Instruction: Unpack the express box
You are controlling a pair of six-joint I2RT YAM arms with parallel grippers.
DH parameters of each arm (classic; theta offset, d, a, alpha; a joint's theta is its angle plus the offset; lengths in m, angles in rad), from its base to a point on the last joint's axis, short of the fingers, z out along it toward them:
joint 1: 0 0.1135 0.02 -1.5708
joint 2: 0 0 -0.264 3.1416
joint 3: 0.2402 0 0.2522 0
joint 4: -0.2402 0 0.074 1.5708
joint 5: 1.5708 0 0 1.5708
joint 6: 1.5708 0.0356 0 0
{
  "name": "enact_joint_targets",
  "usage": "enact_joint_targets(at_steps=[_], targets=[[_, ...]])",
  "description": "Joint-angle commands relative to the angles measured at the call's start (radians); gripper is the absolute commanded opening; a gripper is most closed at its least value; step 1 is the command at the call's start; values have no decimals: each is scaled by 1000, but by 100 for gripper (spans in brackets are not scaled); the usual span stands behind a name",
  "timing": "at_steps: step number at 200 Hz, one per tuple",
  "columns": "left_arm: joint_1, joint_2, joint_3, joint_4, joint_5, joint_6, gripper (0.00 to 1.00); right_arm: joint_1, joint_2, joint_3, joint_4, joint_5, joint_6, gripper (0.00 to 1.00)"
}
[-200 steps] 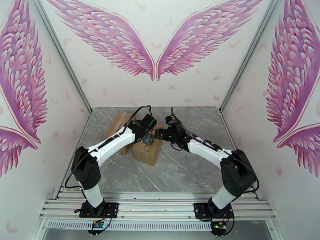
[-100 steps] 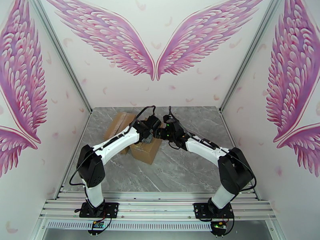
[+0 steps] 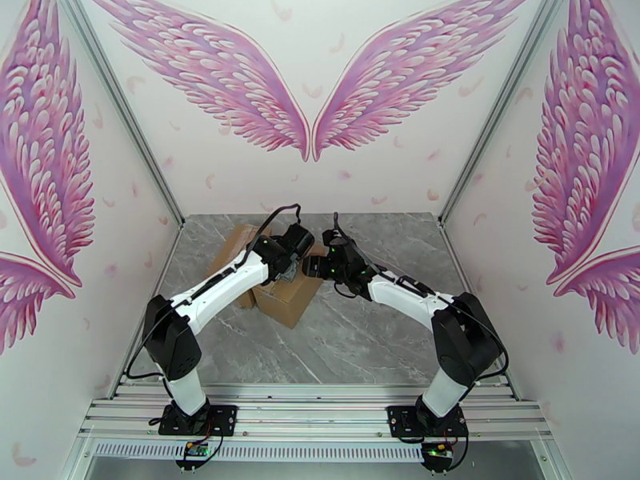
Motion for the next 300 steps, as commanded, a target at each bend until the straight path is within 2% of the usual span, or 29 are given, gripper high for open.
enact_joint_targets(at_steps=[1, 28, 63, 75, 81, 95, 115, 145, 169, 194, 209, 232, 248, 288, 300], targets=[[40, -35, 19, -62, -69, 31, 20, -14, 69, -32, -204, 76, -34, 74], [41, -18, -1, -53, -15, 34, 28, -14, 63, -25, -204, 75, -33, 74], [46, -7, -5, -60, -8, 21, 60, -14, 49, -22, -204, 68, -35, 74], [56, 2, 3, -71, -3, 22, 64, -14, 41, -20, -202, 63, -38, 74], [63, 9, 11, -79, 9, 25, 61, -14, 34, -20, -200, 61, -38, 75], [83, 20, 37, -100, 64, 28, 42, -14, 14, -19, -202, 63, -39, 75], [117, 13, 49, -94, 176, 17, 26, -14, -21, -7, -224, 78, -48, 78], [159, -16, 45, -64, 314, -21, 15, -13, -72, 37, -288, 103, -73, 86], [170, -61, 29, -19, 364, -85, 9, -4, -114, 85, -366, 133, -89, 91], [173, -131, -26, 93, 422, -183, 1, 29, -190, 97, -415, 195, -99, 92], [166, -174, -75, 193, 445, -236, 0, 49, -215, 122, -464, 234, -89, 92], [125, -202, -106, 266, 386, -270, 0, 78, -220, 184, -545, 291, -70, 92], [87, -205, -119, 295, 314, -290, 0, 122, -224, 235, -585, 380, -63, 92], [25, -226, -169, 368, 141, -327, 0, 215, -256, 307, -603, 551, -46, 91], [15, -233, -183, 392, 122, -334, 0, 237, -260, 311, -580, 597, -56, 91]])
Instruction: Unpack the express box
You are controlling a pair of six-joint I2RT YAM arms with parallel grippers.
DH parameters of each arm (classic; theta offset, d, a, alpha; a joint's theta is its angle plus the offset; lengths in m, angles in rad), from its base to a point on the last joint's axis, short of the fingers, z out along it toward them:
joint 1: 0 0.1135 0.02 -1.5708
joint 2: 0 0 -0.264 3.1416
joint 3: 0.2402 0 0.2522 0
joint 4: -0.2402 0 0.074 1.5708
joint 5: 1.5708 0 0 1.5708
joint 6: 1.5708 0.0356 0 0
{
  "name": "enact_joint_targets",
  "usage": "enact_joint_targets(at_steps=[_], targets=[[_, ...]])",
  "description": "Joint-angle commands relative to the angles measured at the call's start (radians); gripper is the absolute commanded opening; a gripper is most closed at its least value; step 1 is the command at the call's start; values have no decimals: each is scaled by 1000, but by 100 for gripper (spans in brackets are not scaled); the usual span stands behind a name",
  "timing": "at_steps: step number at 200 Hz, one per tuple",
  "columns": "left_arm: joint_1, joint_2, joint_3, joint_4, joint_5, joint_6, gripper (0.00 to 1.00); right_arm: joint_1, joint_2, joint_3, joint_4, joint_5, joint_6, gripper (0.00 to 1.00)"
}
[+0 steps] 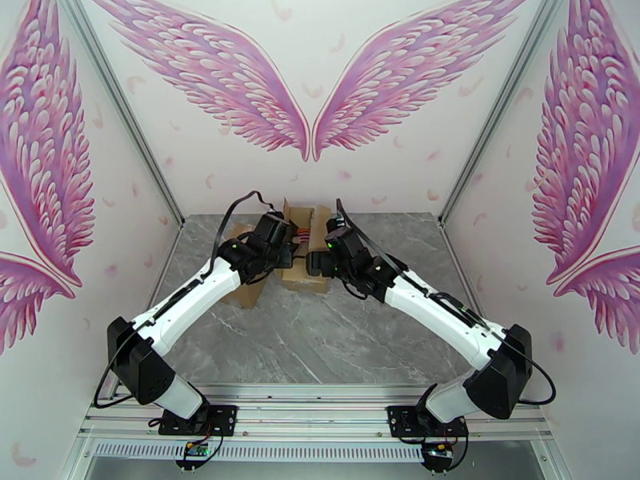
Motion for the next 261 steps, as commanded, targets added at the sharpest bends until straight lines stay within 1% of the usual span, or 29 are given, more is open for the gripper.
enact_joint_targets(at_steps=[1, 14, 31, 63, 77, 99, 120, 148, 165, 208, 231, 243, 261], targets=[[-18, -51, -26, 106, -121, -39, 0, 37, -35, 46, -22, 156, 10, 91], [-32, -57, -34, 126, -140, -41, 0, 47, -9, 62, -28, 216, 8, 92], [-50, -64, -42, 148, -166, -45, 0, 47, 41, 89, -37, 286, 21, 95], [-60, -89, -77, 191, -173, -59, 0, 47, 124, 113, -17, 338, 39, 96], [-60, -105, -94, 204, -177, -59, 0, 47, 147, 121, -19, 369, 42, 94], [-60, -122, -113, 215, -191, -50, 0, 46, 151, 118, -7, 379, 27, 92], [-52, -138, -131, 222, -194, -40, 0, 43, 119, 98, -6, 394, 4, 89], [-26, -160, -162, 244, -140, -25, 0, 8, 52, 42, -11, 357, -15, 86], [-15, -168, -175, 260, -90, -8, 0, -24, 12, -2, -4, 311, -16, 84], [13, -185, -198, 292, 8, 18, 0, -124, -63, -110, 5, 211, 0, 83], [25, -176, -207, 319, 81, 24, 0, -177, -104, -178, 41, 117, -1, 83], [22, -167, -203, 322, 99, 25, 0, -198, -116, -189, 35, 83, 6, 83], [16, -152, -191, 314, 83, 16, 0, -198, -159, -194, 34, 61, -4, 81]])
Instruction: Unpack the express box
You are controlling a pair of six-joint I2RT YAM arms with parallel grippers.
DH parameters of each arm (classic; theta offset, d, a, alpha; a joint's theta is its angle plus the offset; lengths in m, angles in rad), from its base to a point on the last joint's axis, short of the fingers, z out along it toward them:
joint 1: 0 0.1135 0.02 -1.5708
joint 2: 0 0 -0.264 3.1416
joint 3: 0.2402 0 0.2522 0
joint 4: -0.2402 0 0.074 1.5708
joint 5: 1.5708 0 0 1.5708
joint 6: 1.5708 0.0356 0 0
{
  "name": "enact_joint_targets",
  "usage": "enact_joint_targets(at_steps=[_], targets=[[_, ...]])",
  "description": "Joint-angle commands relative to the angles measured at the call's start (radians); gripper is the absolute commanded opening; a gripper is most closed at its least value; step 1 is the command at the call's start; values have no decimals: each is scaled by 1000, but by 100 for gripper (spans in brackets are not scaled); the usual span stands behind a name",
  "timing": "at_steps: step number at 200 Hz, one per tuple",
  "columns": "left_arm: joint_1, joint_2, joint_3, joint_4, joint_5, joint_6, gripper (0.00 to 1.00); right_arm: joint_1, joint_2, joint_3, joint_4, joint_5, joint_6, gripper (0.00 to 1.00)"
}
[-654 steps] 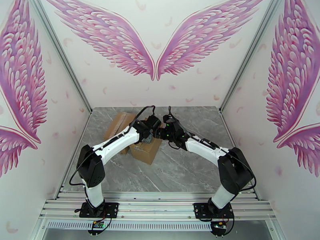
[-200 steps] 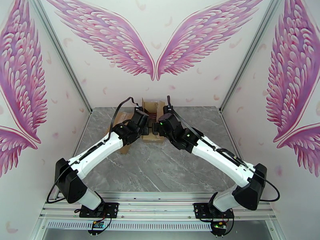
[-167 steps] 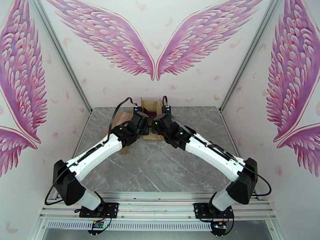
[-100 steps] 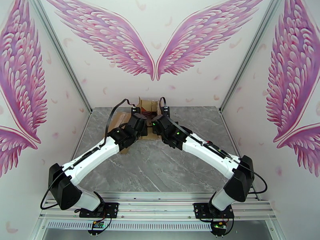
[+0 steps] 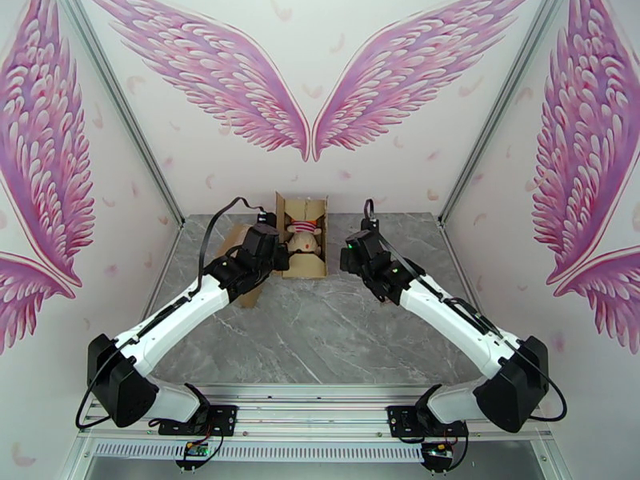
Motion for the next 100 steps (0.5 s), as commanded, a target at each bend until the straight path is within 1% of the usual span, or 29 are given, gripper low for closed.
enact_joint_targets(at_steps=[1, 12, 18, 42, 49, 66, 78, 89, 100], targets=[[-2, -7, 8, 58, 31, 2, 0, -6, -75, -16, 23, -87, -1, 81], [-8, 1, 9, 64, 16, -5, 0, -3, -116, -25, 47, -119, -4, 78], [-12, 5, 11, 70, 11, -5, 0, 0, -138, -23, 58, -134, -10, 75], [-30, 34, 25, 85, -16, -8, 0, 54, -177, 26, 68, -168, -34, 69], [-35, 42, 26, 96, -22, -10, 0, 72, -177, 44, 73, -180, -34, 68], [-49, 67, 33, 115, -41, -13, 0, 109, -169, 69, 119, -235, -18, 58], [-60, 82, 40, 128, -50, -12, 0, 135, -150, 91, 146, -258, 4, 57], [-71, 97, 47, 135, -58, -12, 0, 143, -121, 109, 171, -291, 24, 56], [-83, 107, 54, 140, -63, -8, 0, 146, -87, 126, 186, -295, 56, 53]])
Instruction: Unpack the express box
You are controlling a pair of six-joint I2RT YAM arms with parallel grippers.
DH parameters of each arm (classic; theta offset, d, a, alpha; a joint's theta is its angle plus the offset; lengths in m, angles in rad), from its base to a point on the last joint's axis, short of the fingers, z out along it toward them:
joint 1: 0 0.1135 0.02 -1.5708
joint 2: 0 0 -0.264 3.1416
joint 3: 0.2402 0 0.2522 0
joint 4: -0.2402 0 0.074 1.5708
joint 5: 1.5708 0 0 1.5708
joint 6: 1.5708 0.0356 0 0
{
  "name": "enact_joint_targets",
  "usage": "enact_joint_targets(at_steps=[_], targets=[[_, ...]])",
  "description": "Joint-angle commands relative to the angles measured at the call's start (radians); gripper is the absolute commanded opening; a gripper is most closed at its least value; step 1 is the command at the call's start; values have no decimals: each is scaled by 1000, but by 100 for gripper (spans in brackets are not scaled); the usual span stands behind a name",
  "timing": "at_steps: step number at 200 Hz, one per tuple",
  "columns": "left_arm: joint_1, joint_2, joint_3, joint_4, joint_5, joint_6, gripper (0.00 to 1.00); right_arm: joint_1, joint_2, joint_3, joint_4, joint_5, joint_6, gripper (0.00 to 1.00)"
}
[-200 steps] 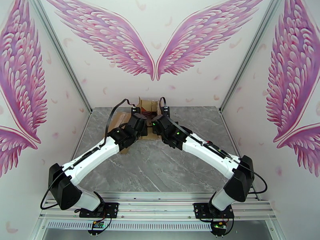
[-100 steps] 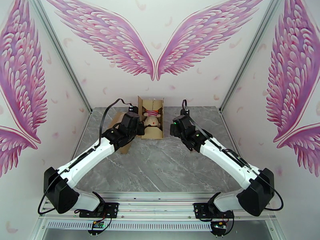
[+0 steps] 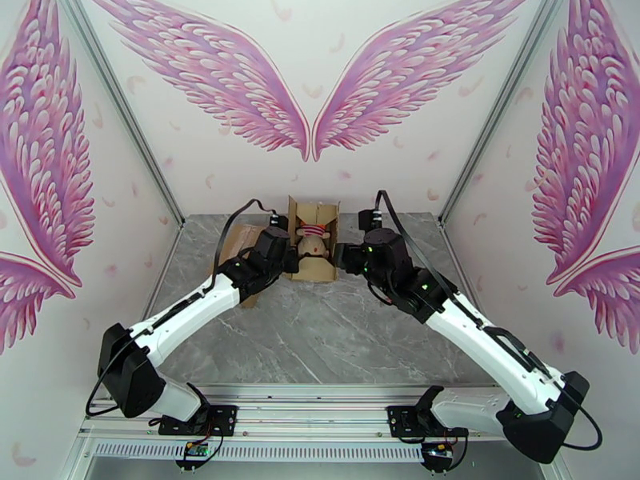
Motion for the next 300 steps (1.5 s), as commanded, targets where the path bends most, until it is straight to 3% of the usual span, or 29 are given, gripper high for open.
enact_joint_targets(at_steps=[1, 10, 43, 56, 159, 212, 262, 300], targets=[[-25, 20, 52, 76, -36, -4, 0, 14, 67, 48, 72, -72, 61, 53], [-32, 25, 58, 79, -45, 2, 0, 14, 93, 57, 81, -78, 92, 52], [-50, 35, 60, 84, -54, 4, 0, 15, 143, 10, 193, -100, 214, 33], [-53, 34, 56, 85, -56, 4, 0, 14, 156, 6, 171, -47, 239, 28], [-52, -9, -6, 158, 22, 89, 0, -78, 113, -182, 99, 105, 208, 29], [-50, -16, -31, 202, 94, 120, 0, -152, 124, -199, 76, 69, 193, 35], [-84, -5, -31, 249, 140, 195, 0, -180, 190, -112, 55, -85, 167, 53], [-128, -5, -64, 298, 130, 278, 0, -170, 226, -98, 75, -93, 184, 64]])
